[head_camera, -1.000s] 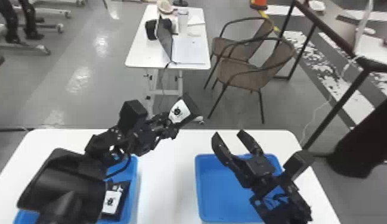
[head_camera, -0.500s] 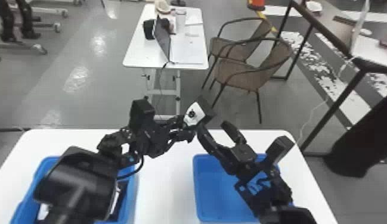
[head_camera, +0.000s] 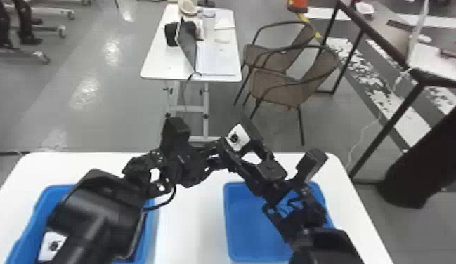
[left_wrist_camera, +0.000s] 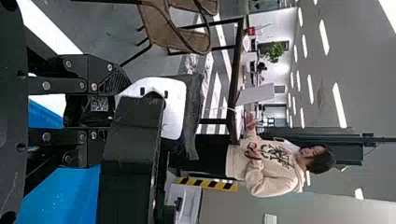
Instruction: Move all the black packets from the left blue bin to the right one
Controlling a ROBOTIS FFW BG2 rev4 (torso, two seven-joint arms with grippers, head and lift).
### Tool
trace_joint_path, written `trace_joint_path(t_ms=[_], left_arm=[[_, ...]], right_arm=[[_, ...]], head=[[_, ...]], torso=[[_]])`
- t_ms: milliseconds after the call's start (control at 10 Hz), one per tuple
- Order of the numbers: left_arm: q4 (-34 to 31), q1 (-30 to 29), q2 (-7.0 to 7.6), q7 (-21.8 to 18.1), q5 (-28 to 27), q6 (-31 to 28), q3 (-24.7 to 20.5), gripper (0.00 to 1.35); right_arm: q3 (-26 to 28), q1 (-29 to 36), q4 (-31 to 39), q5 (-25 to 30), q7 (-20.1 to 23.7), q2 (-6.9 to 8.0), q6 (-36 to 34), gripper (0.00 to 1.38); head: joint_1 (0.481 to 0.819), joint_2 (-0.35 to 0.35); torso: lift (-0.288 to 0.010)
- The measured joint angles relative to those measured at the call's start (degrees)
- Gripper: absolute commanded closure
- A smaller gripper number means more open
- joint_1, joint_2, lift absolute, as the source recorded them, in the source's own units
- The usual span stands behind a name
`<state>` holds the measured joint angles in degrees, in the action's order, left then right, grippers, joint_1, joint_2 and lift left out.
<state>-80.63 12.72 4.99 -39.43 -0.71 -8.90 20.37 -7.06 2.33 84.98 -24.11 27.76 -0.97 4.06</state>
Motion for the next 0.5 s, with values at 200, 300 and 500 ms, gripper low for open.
trace_joint_path(t_ms=[200, 300, 500], left_arm=[[0.03, 0.02, 0.1, -0.04, 0.32, -0.23, 0.04, 0.94], [0.03, -0.03, 0.1, -0.04, 0.44, -0.29, -0.11, 0.93], [0.03, -0.41, 0.09, -0.03, 0.95, -0.29, -0.5, 0.76]], right_arm=[[0.09, -0.63, -0.44, 0.73, -2.73, 0.16, 0.06, 1.09], [0.11, 0.16, 0.39, 0.94, -5.14, 0.23, 0.09, 1.09], [0.12, 1.38, 0.8, 0.72, -6.2, 0.27, 1.7, 1.27]], head=[[0.695, -0.127], [0.695, -0.134], [0.695, -0.138]], torso=[[0.0], [0.0], [0.0]])
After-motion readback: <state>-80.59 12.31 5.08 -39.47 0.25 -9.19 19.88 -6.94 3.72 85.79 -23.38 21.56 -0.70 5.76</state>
